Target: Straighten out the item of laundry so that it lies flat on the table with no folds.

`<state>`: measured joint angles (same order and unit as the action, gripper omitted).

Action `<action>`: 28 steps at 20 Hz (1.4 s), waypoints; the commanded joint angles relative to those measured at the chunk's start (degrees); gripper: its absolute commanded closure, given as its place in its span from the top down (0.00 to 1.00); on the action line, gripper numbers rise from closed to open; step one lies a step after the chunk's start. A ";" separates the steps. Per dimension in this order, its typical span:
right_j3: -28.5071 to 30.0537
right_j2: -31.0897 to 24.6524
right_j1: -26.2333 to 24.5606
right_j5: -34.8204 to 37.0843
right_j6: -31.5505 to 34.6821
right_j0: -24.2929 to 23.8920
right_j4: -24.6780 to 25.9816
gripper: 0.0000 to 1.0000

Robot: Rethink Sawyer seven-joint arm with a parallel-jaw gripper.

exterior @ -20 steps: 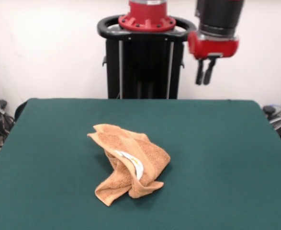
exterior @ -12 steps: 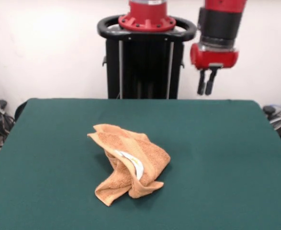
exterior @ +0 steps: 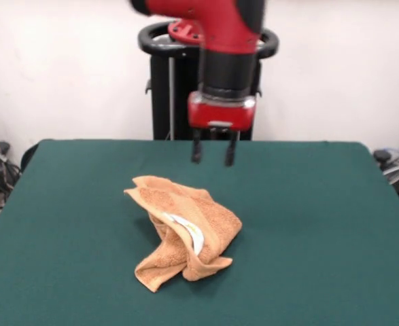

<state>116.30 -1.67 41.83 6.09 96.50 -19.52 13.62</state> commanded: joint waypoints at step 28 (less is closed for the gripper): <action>-19.26 -10.04 -27.53 1.82 -2.98 -14.70 20.52 1.00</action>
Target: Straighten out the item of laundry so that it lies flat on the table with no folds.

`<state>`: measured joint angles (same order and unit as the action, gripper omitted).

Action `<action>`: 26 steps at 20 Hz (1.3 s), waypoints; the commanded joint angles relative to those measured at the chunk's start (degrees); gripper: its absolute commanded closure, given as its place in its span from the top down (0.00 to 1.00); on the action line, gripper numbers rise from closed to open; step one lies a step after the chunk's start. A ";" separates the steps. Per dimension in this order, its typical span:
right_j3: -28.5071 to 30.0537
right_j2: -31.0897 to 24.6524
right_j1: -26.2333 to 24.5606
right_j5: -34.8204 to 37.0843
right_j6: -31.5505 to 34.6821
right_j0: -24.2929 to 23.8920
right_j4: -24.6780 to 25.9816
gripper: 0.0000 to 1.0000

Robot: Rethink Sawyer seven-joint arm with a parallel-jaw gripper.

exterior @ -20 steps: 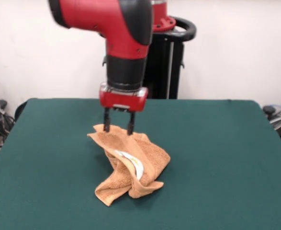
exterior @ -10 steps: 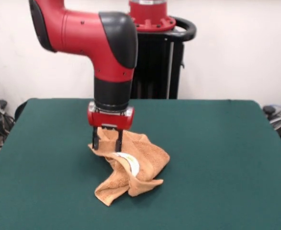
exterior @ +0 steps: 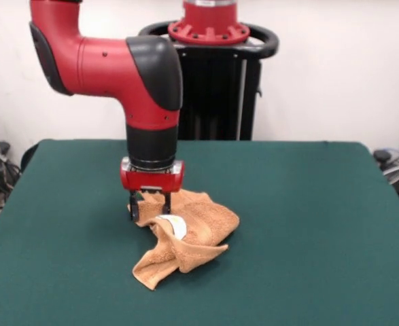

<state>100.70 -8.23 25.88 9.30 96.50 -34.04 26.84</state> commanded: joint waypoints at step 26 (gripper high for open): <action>11.92 -2.86 15.80 20.17 6.52 11.45 -7.13 0.00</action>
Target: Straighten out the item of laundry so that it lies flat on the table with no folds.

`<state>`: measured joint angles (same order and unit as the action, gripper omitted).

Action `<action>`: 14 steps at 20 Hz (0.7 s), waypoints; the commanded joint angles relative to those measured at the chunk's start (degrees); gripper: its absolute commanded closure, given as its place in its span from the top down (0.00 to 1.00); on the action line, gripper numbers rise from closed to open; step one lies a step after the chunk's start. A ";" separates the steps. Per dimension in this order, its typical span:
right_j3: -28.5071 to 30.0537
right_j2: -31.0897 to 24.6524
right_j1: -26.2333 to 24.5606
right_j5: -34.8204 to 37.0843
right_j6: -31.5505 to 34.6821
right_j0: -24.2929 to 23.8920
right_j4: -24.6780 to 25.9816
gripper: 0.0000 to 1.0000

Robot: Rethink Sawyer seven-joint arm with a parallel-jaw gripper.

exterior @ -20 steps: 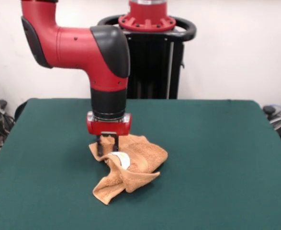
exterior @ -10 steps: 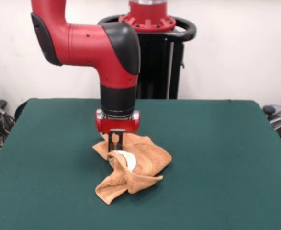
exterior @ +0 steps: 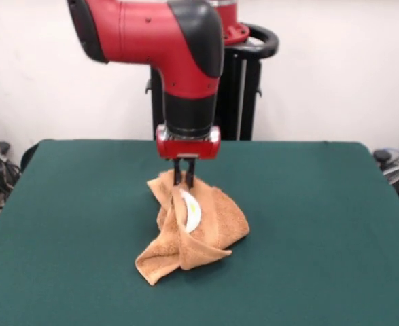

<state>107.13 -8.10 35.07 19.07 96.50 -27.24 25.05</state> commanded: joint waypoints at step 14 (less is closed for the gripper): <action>10.28 7.23 6.01 0.60 22.10 23.73 -12.51 0.00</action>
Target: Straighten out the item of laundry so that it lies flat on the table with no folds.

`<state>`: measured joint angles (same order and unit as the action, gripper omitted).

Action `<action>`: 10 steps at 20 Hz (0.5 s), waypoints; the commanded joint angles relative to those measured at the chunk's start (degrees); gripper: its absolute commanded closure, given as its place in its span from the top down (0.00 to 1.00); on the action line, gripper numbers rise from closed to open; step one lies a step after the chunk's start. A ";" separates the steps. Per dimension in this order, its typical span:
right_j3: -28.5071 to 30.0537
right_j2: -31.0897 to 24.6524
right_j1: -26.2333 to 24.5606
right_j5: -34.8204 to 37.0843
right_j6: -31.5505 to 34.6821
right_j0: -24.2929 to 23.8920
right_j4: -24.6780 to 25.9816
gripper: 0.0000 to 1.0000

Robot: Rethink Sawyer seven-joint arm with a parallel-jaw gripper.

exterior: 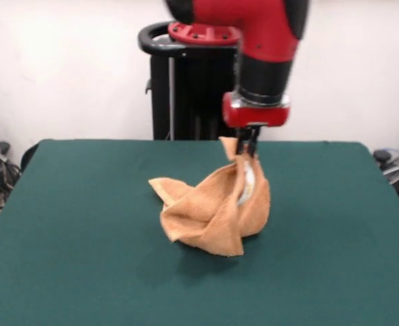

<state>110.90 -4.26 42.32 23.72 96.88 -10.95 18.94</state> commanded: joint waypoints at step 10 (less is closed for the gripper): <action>7.05 11.22 3.10 5.87 31.96 27.22 -17.86 0.00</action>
<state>114.79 1.93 42.77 22.20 105.28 7.61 9.02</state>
